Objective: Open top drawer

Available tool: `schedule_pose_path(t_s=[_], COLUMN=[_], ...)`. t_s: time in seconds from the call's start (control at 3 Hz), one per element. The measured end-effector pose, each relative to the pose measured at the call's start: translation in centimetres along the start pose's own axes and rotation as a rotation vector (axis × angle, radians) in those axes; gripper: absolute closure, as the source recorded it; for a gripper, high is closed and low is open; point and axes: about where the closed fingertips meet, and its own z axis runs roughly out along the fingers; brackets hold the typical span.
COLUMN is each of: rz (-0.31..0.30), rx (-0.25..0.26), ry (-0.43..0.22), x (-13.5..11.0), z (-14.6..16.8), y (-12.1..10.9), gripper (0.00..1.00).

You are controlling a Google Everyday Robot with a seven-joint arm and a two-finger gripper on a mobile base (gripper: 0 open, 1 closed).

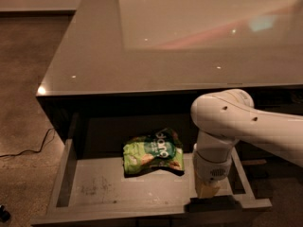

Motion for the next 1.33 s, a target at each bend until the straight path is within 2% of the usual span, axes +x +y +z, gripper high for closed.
schedule_pose_path(t_s=[0.67, 1.0, 1.33], rz=[-0.031, -0.041, -0.007], rx=[-0.05, -0.097, -0.134], ry=[-0.006, 0.0, -0.006], x=[-0.6, -0.6, -0.2], z=[0.9, 2.3, 3.7], y=[0.6, 0.9, 0.2], gripper=[1.0, 1.0, 1.0])
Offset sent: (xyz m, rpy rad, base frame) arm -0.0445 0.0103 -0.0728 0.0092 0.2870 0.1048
